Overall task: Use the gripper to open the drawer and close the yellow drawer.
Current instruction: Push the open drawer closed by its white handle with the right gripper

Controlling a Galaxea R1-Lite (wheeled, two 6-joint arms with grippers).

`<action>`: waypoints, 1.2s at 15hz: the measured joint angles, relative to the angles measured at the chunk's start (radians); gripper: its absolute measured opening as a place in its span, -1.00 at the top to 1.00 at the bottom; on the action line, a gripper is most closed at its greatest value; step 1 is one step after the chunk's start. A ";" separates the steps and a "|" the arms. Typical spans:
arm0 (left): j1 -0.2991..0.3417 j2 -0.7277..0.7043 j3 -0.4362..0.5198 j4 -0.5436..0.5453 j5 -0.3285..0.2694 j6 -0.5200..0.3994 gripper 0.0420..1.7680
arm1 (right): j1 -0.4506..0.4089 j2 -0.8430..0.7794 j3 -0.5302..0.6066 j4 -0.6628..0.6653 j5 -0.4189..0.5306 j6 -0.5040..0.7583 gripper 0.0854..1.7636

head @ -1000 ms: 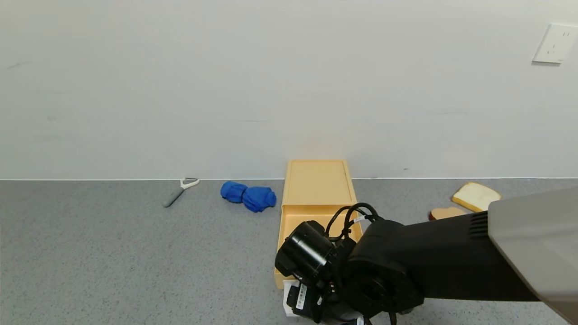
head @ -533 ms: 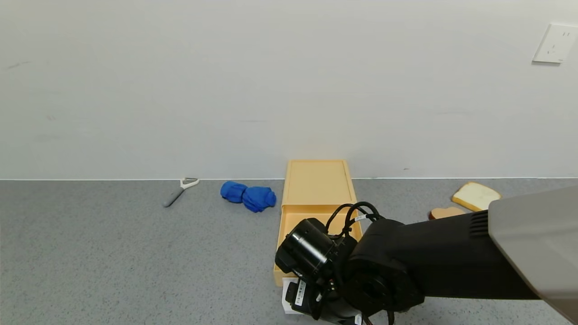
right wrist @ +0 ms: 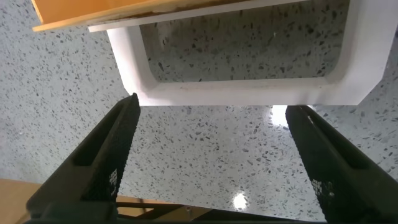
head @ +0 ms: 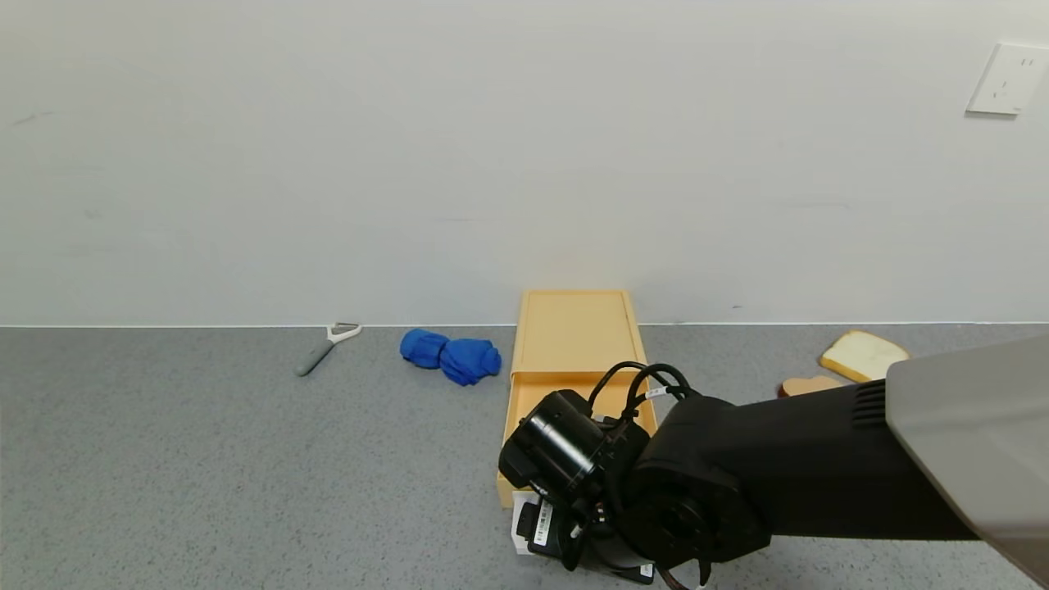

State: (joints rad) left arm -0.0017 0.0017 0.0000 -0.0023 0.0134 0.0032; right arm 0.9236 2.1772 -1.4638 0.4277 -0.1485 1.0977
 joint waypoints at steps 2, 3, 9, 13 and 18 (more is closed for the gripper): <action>0.000 0.000 0.000 0.000 0.000 0.000 -0.94 | -0.004 -0.001 -0.001 -0.007 -0.001 -0.011 -0.94; 0.000 0.000 0.000 0.000 0.000 0.000 -0.94 | -0.008 -0.001 -0.001 -0.007 -0.001 -0.016 -0.94; 0.000 0.000 0.000 0.000 0.000 0.000 -0.94 | -0.030 -0.002 -0.011 -0.010 -0.036 -0.027 -0.94; 0.000 0.000 0.000 0.000 0.000 0.000 -0.94 | -0.043 -0.002 -0.005 -0.059 -0.037 -0.062 -0.94; 0.000 0.000 0.000 0.000 0.000 0.000 -0.94 | -0.067 0.001 -0.010 -0.089 -0.036 -0.108 -0.94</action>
State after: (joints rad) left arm -0.0017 0.0017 0.0000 -0.0023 0.0134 0.0028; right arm 0.8566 2.1783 -1.4740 0.3389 -0.1840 0.9900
